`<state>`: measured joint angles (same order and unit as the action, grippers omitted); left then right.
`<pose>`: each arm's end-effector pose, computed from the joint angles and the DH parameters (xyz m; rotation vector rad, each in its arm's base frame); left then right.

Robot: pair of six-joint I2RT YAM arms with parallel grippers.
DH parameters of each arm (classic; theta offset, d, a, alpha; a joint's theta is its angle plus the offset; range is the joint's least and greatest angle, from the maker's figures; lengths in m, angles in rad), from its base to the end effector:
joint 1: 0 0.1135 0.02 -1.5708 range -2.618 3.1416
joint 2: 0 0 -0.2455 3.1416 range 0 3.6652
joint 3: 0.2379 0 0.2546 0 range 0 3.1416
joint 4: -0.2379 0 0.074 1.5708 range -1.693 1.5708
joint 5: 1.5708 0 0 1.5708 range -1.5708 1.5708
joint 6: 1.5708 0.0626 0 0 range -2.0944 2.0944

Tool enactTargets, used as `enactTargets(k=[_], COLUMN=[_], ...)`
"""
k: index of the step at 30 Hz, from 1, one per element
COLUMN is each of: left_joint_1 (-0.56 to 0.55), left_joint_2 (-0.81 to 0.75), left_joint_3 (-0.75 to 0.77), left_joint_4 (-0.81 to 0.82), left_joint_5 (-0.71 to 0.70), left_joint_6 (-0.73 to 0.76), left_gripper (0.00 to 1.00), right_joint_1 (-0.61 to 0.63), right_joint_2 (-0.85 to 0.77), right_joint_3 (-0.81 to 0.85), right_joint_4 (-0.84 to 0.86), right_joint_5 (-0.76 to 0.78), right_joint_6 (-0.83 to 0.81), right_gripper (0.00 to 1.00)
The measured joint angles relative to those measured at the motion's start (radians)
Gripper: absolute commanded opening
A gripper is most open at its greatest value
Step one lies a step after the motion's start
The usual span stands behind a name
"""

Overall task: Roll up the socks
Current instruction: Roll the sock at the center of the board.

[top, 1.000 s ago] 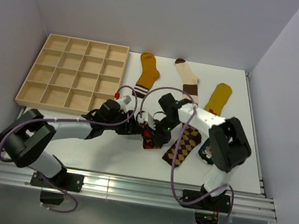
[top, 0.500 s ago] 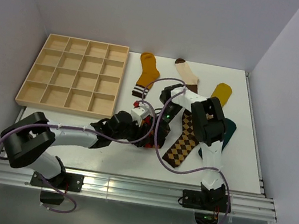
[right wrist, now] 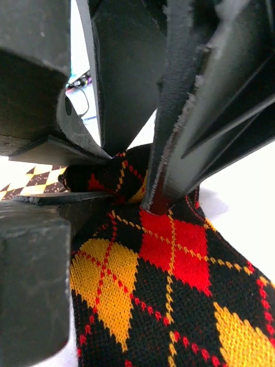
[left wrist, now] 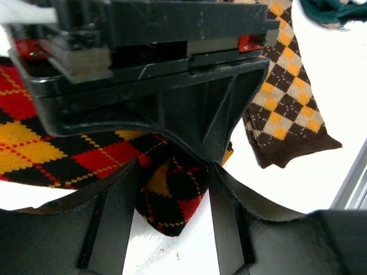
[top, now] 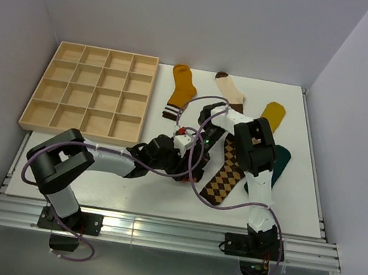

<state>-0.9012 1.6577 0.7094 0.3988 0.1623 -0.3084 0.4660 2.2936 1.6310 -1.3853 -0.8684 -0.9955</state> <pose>0.2094 -0.2808 0.1211 0.7522 2.1135 -0.8638 0.3018 0.2053 0.0910 1.5204 -2.1367 -1.3321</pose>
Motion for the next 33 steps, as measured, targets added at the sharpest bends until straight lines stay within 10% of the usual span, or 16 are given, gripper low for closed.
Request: enactTargets(k=[15, 33], left_joint_1=[0.000, 0.084], left_joint_2=[0.081, 0.149], left_joint_3=[-0.006, -0.071], left_joint_4=[0.163, 0.343], left_joint_5=[0.131, 0.266], left_joint_6=[-0.100, -0.246], left_gripper=[0.00, 0.00], right_joint_1=[-0.040, -0.085], right_joint_2=[-0.022, -0.443], right_joint_3=[-0.069, -0.363], right_joint_4=[0.051, 0.463], right_joint_5=[0.027, 0.135], right_joint_6=[0.142, 0.286], right_gripper=[0.41, 0.59])
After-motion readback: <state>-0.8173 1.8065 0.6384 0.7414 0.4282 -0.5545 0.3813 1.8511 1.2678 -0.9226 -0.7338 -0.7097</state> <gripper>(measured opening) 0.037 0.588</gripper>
